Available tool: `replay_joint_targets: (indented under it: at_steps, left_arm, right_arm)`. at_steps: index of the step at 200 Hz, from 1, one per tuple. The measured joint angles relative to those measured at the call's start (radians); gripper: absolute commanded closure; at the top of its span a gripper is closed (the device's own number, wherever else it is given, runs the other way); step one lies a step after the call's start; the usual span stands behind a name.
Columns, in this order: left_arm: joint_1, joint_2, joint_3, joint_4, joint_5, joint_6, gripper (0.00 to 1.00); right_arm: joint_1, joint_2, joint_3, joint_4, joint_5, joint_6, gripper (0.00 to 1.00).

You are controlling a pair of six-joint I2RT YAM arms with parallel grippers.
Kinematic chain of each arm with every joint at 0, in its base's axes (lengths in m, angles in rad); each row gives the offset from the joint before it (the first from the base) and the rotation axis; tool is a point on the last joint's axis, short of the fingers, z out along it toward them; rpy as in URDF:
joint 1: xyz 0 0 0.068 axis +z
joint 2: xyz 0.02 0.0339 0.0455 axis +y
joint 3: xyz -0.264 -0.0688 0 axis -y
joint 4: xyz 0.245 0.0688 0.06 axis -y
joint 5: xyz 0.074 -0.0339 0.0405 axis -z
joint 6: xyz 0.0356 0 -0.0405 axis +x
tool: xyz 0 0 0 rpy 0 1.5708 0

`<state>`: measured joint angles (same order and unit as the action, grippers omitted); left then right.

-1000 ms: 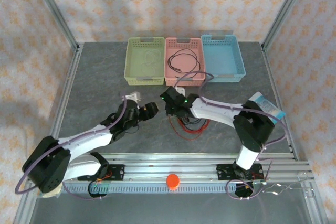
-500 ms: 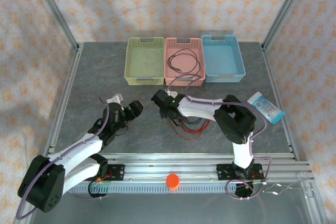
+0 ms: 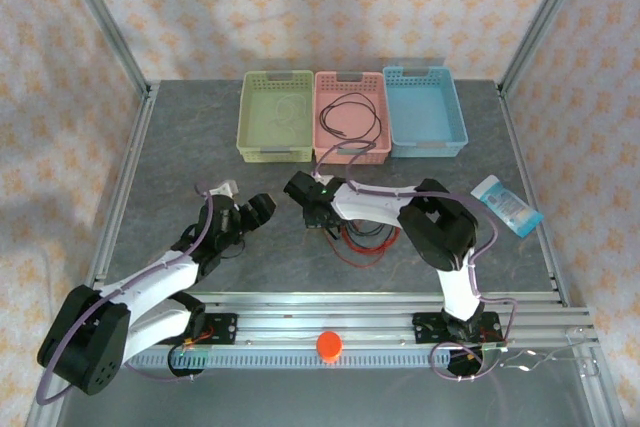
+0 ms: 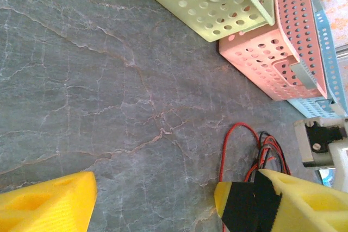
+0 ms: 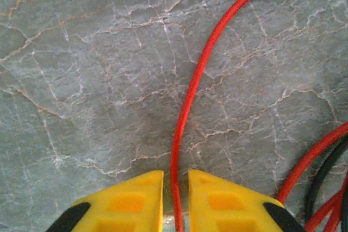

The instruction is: Untangle the cables

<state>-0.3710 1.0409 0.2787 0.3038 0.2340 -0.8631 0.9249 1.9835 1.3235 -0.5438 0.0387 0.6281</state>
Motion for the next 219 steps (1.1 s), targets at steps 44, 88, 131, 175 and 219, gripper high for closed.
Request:
replay_joint_targets:
  at_steps: [44,88,131,175,219]
  left_arm:
    - [0.000,0.054,0.045,0.005,0.023,0.023,0.22]
    - [0.000,0.087,0.094,0.023,0.051,0.052,0.20]
    - [0.000,0.087,0.114,0.054,0.093,0.097,0.20]
    - [-0.047,0.092,0.114,0.122,0.144,0.141,0.21]
    - [-0.157,0.200,0.158,0.220,0.213,0.179,0.24]
  right_arm:
    - [0.000,-0.003,-0.002,0.011,-0.002,-0.002,1.00]
    - [-0.022,-0.077,-0.097,0.098,-0.051,0.000,1.00]
    - [-0.076,-0.245,-0.175,0.173,-0.092,0.005,1.00]
    - [-0.142,-0.396,-0.235,0.274,-0.165,0.040,1.00]
    - [-0.203,-0.444,-0.277,0.332,-0.256,0.083,1.00]
